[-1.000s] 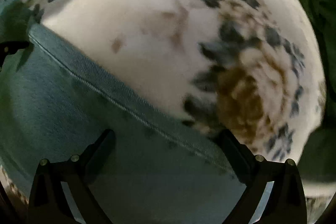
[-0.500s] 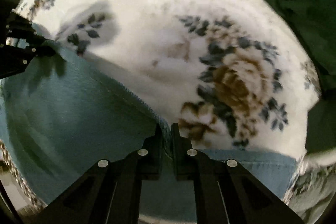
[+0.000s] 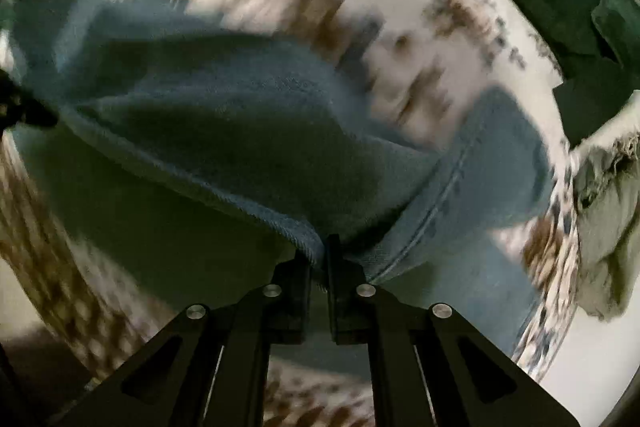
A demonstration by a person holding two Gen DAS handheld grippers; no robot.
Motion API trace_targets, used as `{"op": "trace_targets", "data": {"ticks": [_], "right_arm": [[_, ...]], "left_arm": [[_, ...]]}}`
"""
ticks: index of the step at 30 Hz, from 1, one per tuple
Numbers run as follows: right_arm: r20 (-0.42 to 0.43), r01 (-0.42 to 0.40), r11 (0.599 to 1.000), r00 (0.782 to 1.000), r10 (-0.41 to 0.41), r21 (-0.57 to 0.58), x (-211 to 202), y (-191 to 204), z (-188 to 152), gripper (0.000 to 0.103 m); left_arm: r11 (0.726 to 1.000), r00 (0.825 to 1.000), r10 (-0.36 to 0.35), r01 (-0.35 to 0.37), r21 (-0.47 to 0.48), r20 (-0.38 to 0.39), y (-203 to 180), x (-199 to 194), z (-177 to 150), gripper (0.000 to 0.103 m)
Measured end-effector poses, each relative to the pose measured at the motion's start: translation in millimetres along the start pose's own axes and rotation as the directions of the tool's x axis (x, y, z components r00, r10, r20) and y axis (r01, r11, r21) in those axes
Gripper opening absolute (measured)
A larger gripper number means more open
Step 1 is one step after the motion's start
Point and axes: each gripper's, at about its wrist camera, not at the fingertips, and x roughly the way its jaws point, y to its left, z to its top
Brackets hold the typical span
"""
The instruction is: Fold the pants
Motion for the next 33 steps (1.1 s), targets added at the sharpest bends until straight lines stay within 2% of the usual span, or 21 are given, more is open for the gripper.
{"op": "trace_targets", "data": {"ticks": [3,6,8,10,11,12,13,15,16,18,20,21,23,24,25,26,27,28,30,31,33], "right_arm": [[-0.061,0.052,0.999,0.997,-0.052,0.001,25,26,-27,0.011],[-0.108,0.065,0.997,0.992,-0.061,0.034,33,32,-30,0.016],[-0.106,-0.019,0.990,0.994,0.034,0.137,21,18,-24,0.034],[-0.061,-0.099,0.968,0.991,0.116,0.232,1,1,-20,0.071],[-0.030,-0.129,0.949,0.989,0.144,0.287,-12,-10,-18,0.077],[0.001,-0.152,0.931,0.987,0.161,0.331,-23,-20,-17,0.081],[0.046,-0.190,0.900,0.981,0.186,0.393,-35,-36,-15,0.081],[0.095,-0.223,0.846,0.975,0.202,0.484,-43,-63,-12,0.081],[0.102,-0.215,0.820,0.976,0.190,0.531,-42,-79,-7,0.081],[0.043,-0.121,0.797,0.992,0.119,0.592,-21,-117,12,0.081],[-0.018,-0.040,0.778,0.998,0.066,0.627,14,-149,35,0.081],[-0.066,-0.008,0.771,0.996,0.065,0.637,41,-166,48,0.081],[-0.092,-0.032,0.753,0.988,0.122,0.658,73,-181,57,0.080],[-0.086,-0.042,0.750,0.988,0.131,0.660,79,-184,56,0.069],[-0.074,-0.031,0.755,0.992,0.105,0.655,77,-186,52,0.039],[-0.034,-0.046,0.749,0.995,0.092,0.661,69,-189,43,0.020],[0.002,-0.063,0.720,0.996,0.085,0.691,57,-194,29,0.007],[0.044,-0.071,0.669,0.997,0.057,0.740,38,-202,5,0.007],[0.066,-0.062,0.577,0.998,0.015,0.814,12,-212,-40,0.007],[0.068,-0.065,0.482,0.998,0.011,0.873,-1,-218,-78,0.007],[0.111,-0.131,0.312,0.990,0.083,0.941,0,-226,-137,0.008]], "left_arm": [[0.999,1.000,-0.010,0.009,-0.053,-0.026,3,39,-12,0.007],[0.996,1.000,-0.009,0.008,-0.084,-0.010,2,42,-7,0.009],[0.994,1.000,-0.016,0.016,-0.106,0.005,1,26,-7,0.013],[0.993,1.000,-0.014,0.016,-0.118,0.017,-1,9,-9,0.033],[0.990,0.999,-0.019,0.023,-0.138,0.030,-1,-2,-11,0.038],[0.988,0.999,-0.019,0.026,-0.153,0.042,-1,-10,-11,0.052],[0.985,0.998,-0.002,0.012,-0.174,0.057,-3,-21,-11,0.075],[0.976,0.993,0.051,-0.027,-0.214,0.105,-4,-36,-8,0.088],[0.970,0.985,0.078,-0.040,-0.238,0.153,-7,-47,-4,0.088],[0.962,0.965,0.158,-0.103,-0.253,0.209,-20,-56,12,0.088],[0.957,0.953,0.186,-0.121,-0.265,0.238,-32,-52,29,0.088],[0.955,0.950,0.194,-0.125,-0.270,0.244,-32,-44,32,0.089],[0.951,0.940,0.216,-0.143,-0.273,0.263,-37,-37,47,0.089],[0.953,0.939,0.220,-0.150,-0.263,0.264,-40,-32,46,0.089],[0.955,0.938,0.225,-0.159,-0.249,0.265,-41,-35,51,0.089],[0.960,0.935,0.229,-0.171,-0.221,0.270,-52,-35,56,0.089],[0.964,0.933,0.229,-0.177,-0.199,0.279,-58,-40,54,0.089],[0.964,0.918,0.247,-0.203,-0.169,0.309,-67,-48,52,0.089],[0.963,0.901,0.266,-0.231,-0.141,0.343,-81,-55,44,0.089],[0.965,0.901,0.260,-0.226,-0.135,0.348,-86,-57,40,0.089],[0.969,0.909,0.240,-0.205,-0.135,0.342,-94,-55,33,0.089]]}}
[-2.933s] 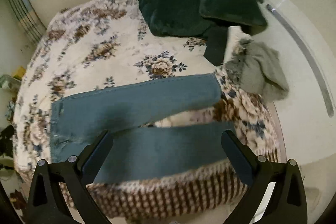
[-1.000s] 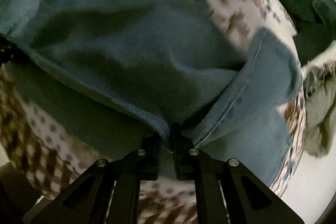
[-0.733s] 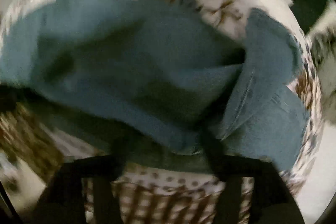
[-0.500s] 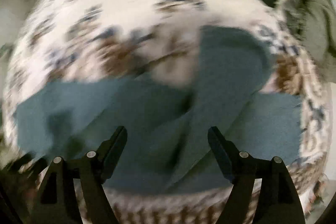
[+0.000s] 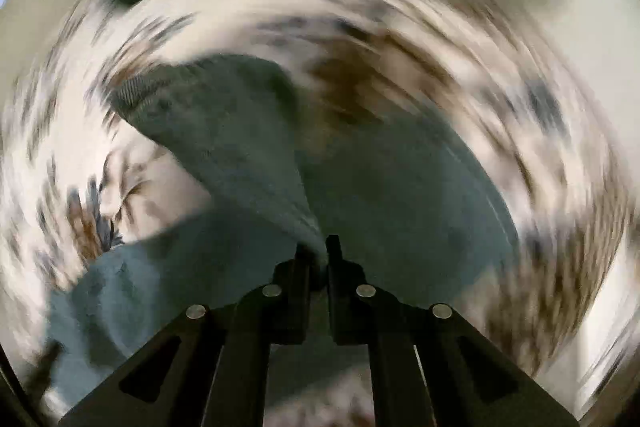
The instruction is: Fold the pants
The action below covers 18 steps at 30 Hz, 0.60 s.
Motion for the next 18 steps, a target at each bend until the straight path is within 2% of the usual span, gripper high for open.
{"op": "trace_targets", "data": {"ticks": [2,4,6,7,8,9,10,12,13,14,15,18], "right_arm": [[-0.113,-0.087,0.979,0.988,0.109,0.184,14,-49,-18,0.011],[-0.152,-0.145,0.942,0.968,0.198,0.303,27,-79,-29,0.021],[-0.104,-0.220,0.902,0.956,0.276,0.371,28,-99,-32,0.025],[-0.059,-0.258,0.883,0.951,0.304,0.392,25,-105,-29,0.032],[-0.029,-0.274,0.876,0.950,0.310,0.397,24,-110,-29,0.035],[-0.012,-0.282,0.872,0.950,0.313,0.401,25,-113,-25,0.043],[-0.009,-0.267,0.872,0.955,0.297,0.410,28,-113,-18,0.045],[-0.004,-0.291,0.854,0.946,0.325,0.430,38,-115,-1,0.045],[-0.004,-0.280,0.861,0.950,0.312,0.424,40,-118,4,0.043],[0.033,-0.282,0.868,0.955,0.295,0.409,36,-115,7,0.033],[0.064,-0.269,0.879,0.962,0.266,0.394,27,-128,8,0.005],[0.136,-0.247,0.912,0.967,0.214,0.329,-4,-130,8,0.004]], "left_arm": [[1.000,0.999,-0.025,0.025,-0.003,-0.029,-8,5,-10,0.089],[1.000,0.998,-0.025,0.025,0.001,-0.057,-17,14,-17,0.089],[0.999,0.996,-0.036,0.036,-0.003,-0.084,-25,20,-23,0.089],[0.999,0.995,-0.039,0.039,-0.002,-0.089,-28,22,-26,0.089],[0.999,0.995,-0.036,0.036,0.002,-0.097,-31,26,-28,0.089],[0.999,0.994,-0.032,0.033,0.002,-0.105,-33,29,-30,0.089],[0.999,0.994,-0.034,0.034,0.001,-0.107,-34,31,-33,0.089],[0.999,0.993,-0.034,0.034,0.003,-0.113,-39,33,-36,0.089],[0.999,0.993,-0.034,0.034,0.003,-0.115,-40,33,-37,0.089],[0.999,0.993,-0.038,0.038,-0.001,-0.116,-41,33,-39,0.089],[0.999,0.992,-0.041,0.041,-0.003,-0.119,-42,33,-40,0.089],[0.998,0.991,-0.054,0.055,0.002,-0.121,-45,31,-46,0.089]]}}
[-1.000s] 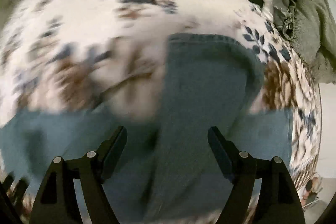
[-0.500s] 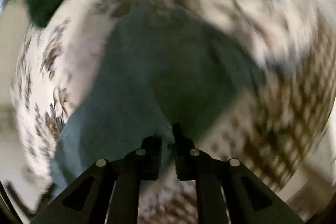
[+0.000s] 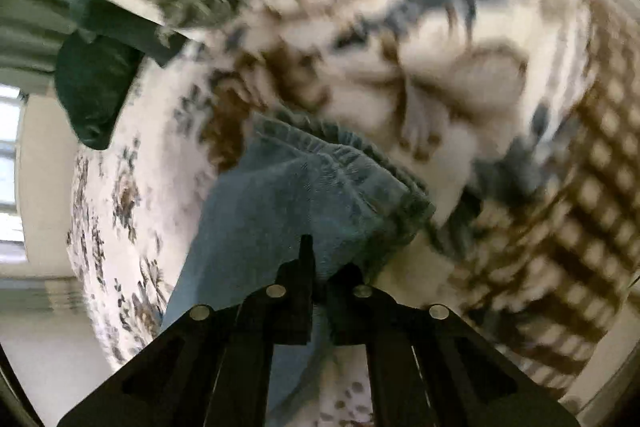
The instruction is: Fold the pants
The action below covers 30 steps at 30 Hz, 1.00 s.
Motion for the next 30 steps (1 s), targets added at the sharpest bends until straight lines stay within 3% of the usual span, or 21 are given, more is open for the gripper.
{"op": "trace_targets", "data": {"ticks": [2,5,6,8,10,12,15,19,21,23,24,25,27,28,29,30], "right_arm": [[0.020,0.071,0.997,0.997,-0.071,-0.003,5,-7,9,0.004],[-0.209,0.115,0.992,0.972,-0.104,0.042,50,-31,17,0.007],[-0.220,0.115,0.993,0.970,-0.107,0.028,52,-28,19,0.007],[-0.166,0.141,0.988,0.975,-0.149,-0.063,31,-9,16,0.020],[-0.134,0.148,0.981,0.977,-0.165,-0.127,13,11,2,0.053],[-0.149,0.134,0.976,0.976,-0.160,-0.171,1,34,-28,0.062],[-0.288,0.039,0.981,0.953,-0.094,-0.190,5,61,-89,0.062],[-0.484,-0.070,0.991,0.875,0.007,-0.112,40,96,-191,0.062],[-0.512,-0.091,0.994,0.858,0.047,-0.061,56,104,-225,0.062],[-0.507,-0.101,0.995,0.859,0.079,-0.016,76,114,-253,0.062],[-0.498,-0.098,0.995,0.862,0.091,0.013,84,114,-262,0.051],[-0.489,-0.100,0.993,0.865,0.114,0.054,92,115,-269,0.006],[-0.453,-0.036,0.997,0.889,0.064,0.071,91,118,-276,0.006],[-0.439,0.014,1.000,0.899,-0.008,0.009,84,119,-276,0.004],[-0.413,0.113,0.989,0.900,-0.140,-0.091,78,120,-277,0.004],[-0.412,0.169,0.978,0.888,-0.204,-0.119,77,116,-276,0.004]], "left_arm": [[1.000,1.000,0.010,-0.011,0.021,0.013,-1,-2,-6,0.089],[0.998,0.999,0.027,-0.028,0.053,0.034,3,-1,-14,0.089],[0.999,0.999,0.012,-0.013,0.046,0.033,8,-1,-17,0.089],[1.000,0.999,-0.025,0.024,0.012,0.036,28,-4,-23,0.089],[0.998,0.998,-0.045,0.046,-0.032,0.040,51,-9,-27,0.089],[0.992,0.997,-0.054,0.059,-0.112,0.054,91,-16,-35,0.089],[0.972,0.998,-0.044,0.055,-0.227,0.051,154,-21,-48,0.089],[0.912,1.000,-0.018,0.027,-0.409,0.025,259,-21,-67,0.089],[0.874,1.000,-0.010,0.004,-0.486,-0.009,315,-10,-75,0.088],[0.824,1.000,-0.001,-0.010,-0.567,-0.019,366,3,-83,0.088],[0.806,1.000,-0.001,-0.014,-0.592,-0.026,381,9,-85,0.088],[0.779,0.999,-0.017,-0.004,-0.628,-0.028,398,17,-87,0.088],[0.727,0.998,-0.053,0.014,-0.687,-0.036,426,34,-91,0.091],[0.718,0.997,-0.069,0.022,-0.695,-0.039,431,37,-92,0.091],[0.715,0.995,-0.089,0.041,-0.698,-0.033,435,38,-92,0.091],[0.726,0.996,-0.086,0.040,-0.686,-0.033,435,37,-91,0.091]]}}
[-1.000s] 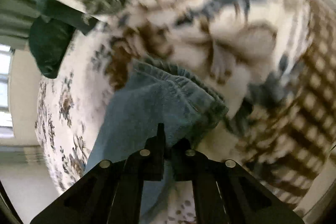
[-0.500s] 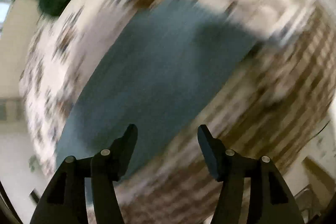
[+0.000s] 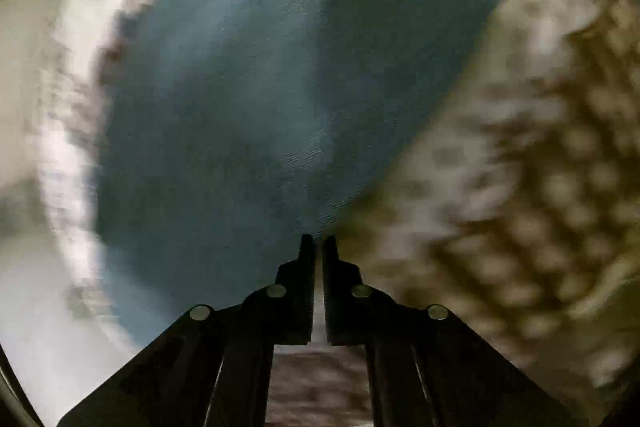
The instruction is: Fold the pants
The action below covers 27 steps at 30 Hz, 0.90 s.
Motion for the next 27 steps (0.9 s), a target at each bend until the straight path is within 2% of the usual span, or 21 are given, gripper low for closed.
{"op": "trace_targets", "data": {"ticks": [1,2,3,4,5,6,7,9,10,12,13,15,17,19,21,23,24,25,26,27], "right_arm": [[-0.047,0.017,1.000,0.999,-0.016,0.019,2,-7,0,0.004],[-0.133,-0.008,0.999,0.991,0.014,0.049,6,-11,2,0.004],[-0.180,-0.017,0.999,0.983,0.025,0.044,3,-7,2,0.004],[-0.204,-0.013,1.000,0.979,0.012,-0.008,-4,7,2,0.006],[-0.204,0.003,0.994,0.979,-0.026,-0.111,-16,33,2,0.009],[-0.202,-0.002,0.983,0.979,-0.035,-0.184,-23,56,1,0.025],[-0.206,-0.022,0.968,0.978,-0.030,-0.249,-28,84,2,0.052],[-0.227,-0.085,0.926,0.974,0.000,-0.367,-30,148,4,0.074],[-0.255,-0.140,0.887,0.967,0.027,-0.439,-24,193,7,0.074],[-0.303,-0.189,0.827,0.953,0.024,-0.529,-3,259,13,0.074],[-0.346,-0.232,0.779,0.938,0.021,-0.582,17,300,17,0.074],[-0.370,-0.233,0.737,0.929,-0.026,-0.635,50,349,20,0.074],[-0.411,-0.223,0.711,0.906,-0.102,-0.667,88,385,30,0.074],[-0.444,-0.211,0.692,0.879,-0.175,-0.690,114,399,35,0.074],[-0.519,-0.223,0.690,0.817,-0.254,-0.688,129,397,27,0.073],[-0.570,-0.232,0.683,0.757,-0.321,-0.693,133,377,20,0.073],[-0.589,-0.239,0.684,0.735,-0.336,-0.689,130,368,16,0.073],[-0.603,-0.244,0.686,0.718,-0.348,-0.686,134,367,14,0.073],[-0.616,-0.253,0.693,0.711,-0.340,-0.675,140,367,15,0.073],[-0.635,-0.266,0.720,0.710,-0.304,-0.641,147,371,19,0.073]], "left_arm": [[0.999,1.000,0.013,-0.013,0.029,0.000,-3,-3,-1,0.090],[0.997,0.999,0.033,-0.034,0.075,0.005,-9,-9,-4,0.090],[0.990,0.998,0.059,-0.061,0.126,0.021,-18,-18,-8,0.090],[0.984,0.997,0.064,-0.070,0.161,0.038,-26,-24,-11,0.089],[0.972,0.996,0.065,-0.078,0.220,0.066,-39,-33,-17,0.089],[0.961,0.994,0.068,-0.088,0.262,0.085,-52,-39,-21,0.089],[0.945,0.992,0.062,-0.094,0.313,0.111,-68,-45,-26,0.090],[0.926,0.989,0.056,-0.103,0.364,0.136,-90,-47,-30,0.090],[0.916,0.988,0.056,-0.109,0.386,0.145,-107,-43,-30,0.090],[0.908,0.989,0.048,-0.103,0.406,0.144,-129,-34,-27,0.090],[0.904,0.988,0.053,-0.108,0.414,0.143,-140,-30,-14,0.090],[0.897,0.985,0.056,-0.120,0.425,0.160,-160,-23,-2,0.090],[0.881,0.976,0.083,-0.167,0.442,0.203,-179,-19,10,0.090],[0.877,0.973,0.095,-0.182,0.445,0.210,-191,-13,28,0.090],[0.877,0.974,0.107,-0.187,0.443,0.199,-200,-6,34,0.090],[0.880,0.978,0.109,-0.178,0.441,0.178,-206,-2,37,0.090],[0.878,0.977,0.118,-0.185,0.442,0.175,-204,-4,34,0.090],[0.877,0.978,0.125,-0.189,0.443,0.170,-204,-2,33,0.090],[0.878,0.979,0.126,-0.184,0.441,0.159,-204,1,33,0.090],[0.879,0.980,0.129,-0.184,0.440,0.153,-205,3,34,0.090]]}}
